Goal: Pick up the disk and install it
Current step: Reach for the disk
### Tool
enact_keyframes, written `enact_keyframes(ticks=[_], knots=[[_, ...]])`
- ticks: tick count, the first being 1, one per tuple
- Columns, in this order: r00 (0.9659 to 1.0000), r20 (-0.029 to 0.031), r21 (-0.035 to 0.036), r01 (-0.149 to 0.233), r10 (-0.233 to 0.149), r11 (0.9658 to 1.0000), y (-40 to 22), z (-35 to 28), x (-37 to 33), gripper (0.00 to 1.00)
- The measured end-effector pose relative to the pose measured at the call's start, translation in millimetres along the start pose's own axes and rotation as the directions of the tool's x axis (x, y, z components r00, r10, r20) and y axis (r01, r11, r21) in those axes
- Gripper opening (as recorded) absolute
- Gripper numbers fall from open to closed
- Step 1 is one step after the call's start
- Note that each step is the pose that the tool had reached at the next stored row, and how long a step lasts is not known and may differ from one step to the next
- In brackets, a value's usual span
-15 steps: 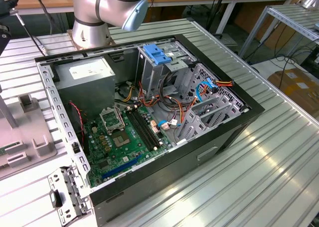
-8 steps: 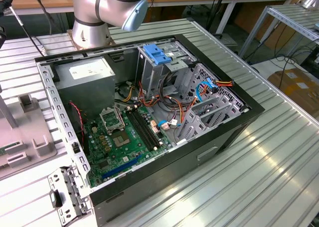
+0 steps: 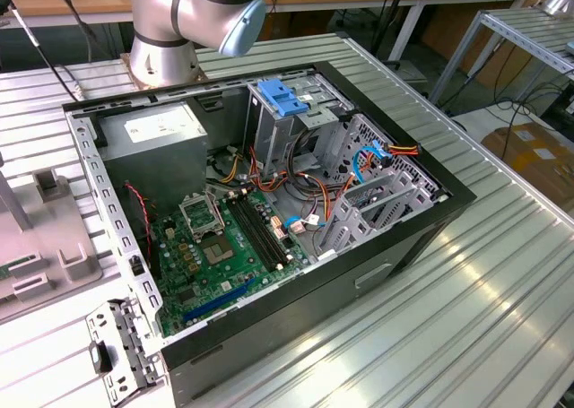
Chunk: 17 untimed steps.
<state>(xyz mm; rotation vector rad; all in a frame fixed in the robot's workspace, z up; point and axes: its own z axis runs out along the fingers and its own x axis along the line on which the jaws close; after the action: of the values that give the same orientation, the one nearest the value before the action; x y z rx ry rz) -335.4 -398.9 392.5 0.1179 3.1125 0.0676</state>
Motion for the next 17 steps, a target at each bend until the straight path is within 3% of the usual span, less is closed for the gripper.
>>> enact_keyframes(ticks=[17], knots=[[1.0000, 0.0000, 0.0000, 0.000, 0.000, 1.0000, -1.0, -0.2, 13.1, 0.11]])
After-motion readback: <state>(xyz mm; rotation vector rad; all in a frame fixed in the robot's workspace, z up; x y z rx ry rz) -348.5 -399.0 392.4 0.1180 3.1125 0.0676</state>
